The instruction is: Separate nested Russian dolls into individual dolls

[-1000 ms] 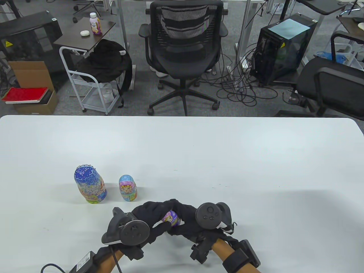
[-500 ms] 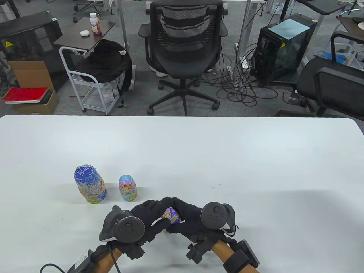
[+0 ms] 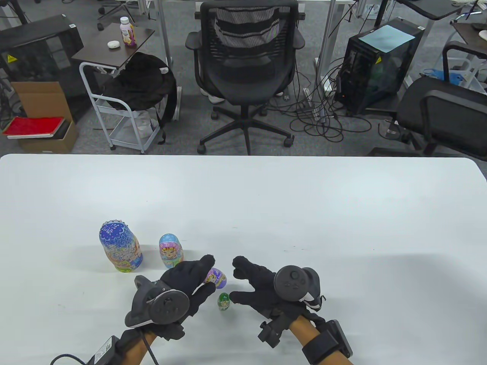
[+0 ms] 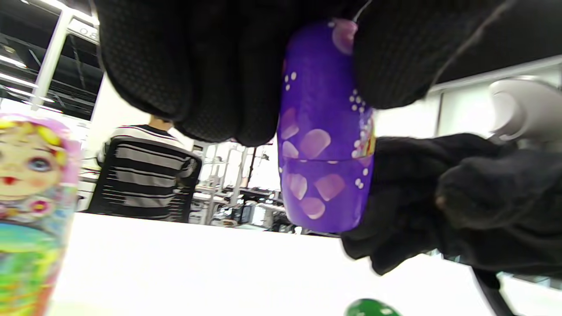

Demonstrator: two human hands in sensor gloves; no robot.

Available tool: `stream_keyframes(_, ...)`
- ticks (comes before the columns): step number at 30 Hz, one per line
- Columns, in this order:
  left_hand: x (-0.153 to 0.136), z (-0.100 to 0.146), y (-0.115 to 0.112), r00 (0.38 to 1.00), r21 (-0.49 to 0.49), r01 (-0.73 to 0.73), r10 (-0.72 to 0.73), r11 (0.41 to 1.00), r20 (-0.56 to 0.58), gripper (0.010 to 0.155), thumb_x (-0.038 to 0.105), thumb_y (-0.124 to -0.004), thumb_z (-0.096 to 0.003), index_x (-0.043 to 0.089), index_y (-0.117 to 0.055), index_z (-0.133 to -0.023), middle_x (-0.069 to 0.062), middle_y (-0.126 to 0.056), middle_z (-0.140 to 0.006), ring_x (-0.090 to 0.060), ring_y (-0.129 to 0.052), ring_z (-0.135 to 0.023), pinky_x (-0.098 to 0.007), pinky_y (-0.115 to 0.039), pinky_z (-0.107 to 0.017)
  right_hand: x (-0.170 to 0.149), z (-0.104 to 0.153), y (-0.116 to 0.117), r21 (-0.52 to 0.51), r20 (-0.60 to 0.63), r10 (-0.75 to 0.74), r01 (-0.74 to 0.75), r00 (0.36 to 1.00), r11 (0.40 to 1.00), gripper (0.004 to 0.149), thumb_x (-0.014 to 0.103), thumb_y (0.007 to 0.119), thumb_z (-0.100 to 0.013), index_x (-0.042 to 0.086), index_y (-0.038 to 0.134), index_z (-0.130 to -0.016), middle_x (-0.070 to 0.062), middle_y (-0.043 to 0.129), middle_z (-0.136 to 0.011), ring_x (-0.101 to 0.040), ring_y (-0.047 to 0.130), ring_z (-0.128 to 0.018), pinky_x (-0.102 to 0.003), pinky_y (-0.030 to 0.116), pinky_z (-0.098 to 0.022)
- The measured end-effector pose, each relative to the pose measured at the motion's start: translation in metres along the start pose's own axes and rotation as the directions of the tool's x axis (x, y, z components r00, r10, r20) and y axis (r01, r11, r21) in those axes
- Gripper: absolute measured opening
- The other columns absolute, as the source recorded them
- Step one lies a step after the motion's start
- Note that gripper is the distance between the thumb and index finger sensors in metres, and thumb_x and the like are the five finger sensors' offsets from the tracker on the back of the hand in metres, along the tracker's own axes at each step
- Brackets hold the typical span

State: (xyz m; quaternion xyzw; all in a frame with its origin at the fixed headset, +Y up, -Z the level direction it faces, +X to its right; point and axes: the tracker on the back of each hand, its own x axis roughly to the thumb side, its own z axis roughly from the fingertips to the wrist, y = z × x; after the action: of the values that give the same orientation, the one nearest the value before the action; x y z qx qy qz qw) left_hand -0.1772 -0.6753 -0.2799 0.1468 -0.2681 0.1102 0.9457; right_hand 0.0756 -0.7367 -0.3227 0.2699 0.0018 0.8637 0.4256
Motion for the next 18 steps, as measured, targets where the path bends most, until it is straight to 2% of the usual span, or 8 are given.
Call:
stream_keyframes(3, -0.006, -0.007, -0.007, 0.998, -0.026, 0.028, -0.029, 0.999, -0.056, 0.066, 0.047, -0.076, -0.0561, 0.012, -0.061, -0.11, -0.016, -0.088, -0.094, -0.038, -0.093, -0.079, -0.051, -0.082, -0.058, -0.007, -0.003, -0.001, -0.026, -0.024, -0.043, 0.043, 0.999, 0.999, 0.084, 0.048, 0.09, -0.042, 0.014, 0.054, -0.109, -0.02, 0.081, -0.097, -0.043, 0.078, -0.088, -0.051, 0.072, -0.066)
stream_keyframes(7, -0.013, -0.017, -0.02, 0.989, -0.096, 0.081, -0.092, 0.992, -0.116, 0.065, 0.045, -0.075, -0.0568, 0.012, -0.059, -0.111, -0.018, -0.087, -0.095, -0.04, -0.092, -0.08, -0.051, -0.081, -0.059, -0.007, -0.002, -0.015, -0.093, -0.037, -0.057, 0.053, 0.998, 0.994, 0.082, 0.049, 0.089, -0.043, 0.014, 0.054, -0.109, -0.02, 0.08, -0.098, -0.044, 0.076, -0.088, -0.052, 0.071, -0.066)
stream_keyframes(18, -0.008, -0.06, -0.05, 0.954, -0.264, 0.193, -0.243, 0.945, -0.173, 0.065, 0.044, -0.073, -0.058, 0.011, -0.058, -0.112, -0.019, -0.087, -0.095, -0.04, -0.093, -0.079, -0.051, -0.082, -0.058, -0.018, -0.002, -0.033, -0.163, -0.062, -0.036, 0.025, 0.997, 0.986, 0.078, 0.049, 0.088, -0.044, 0.015, 0.06, -0.107, -0.02, 0.082, -0.096, -0.043, 0.078, -0.088, -0.051, 0.072, -0.066)
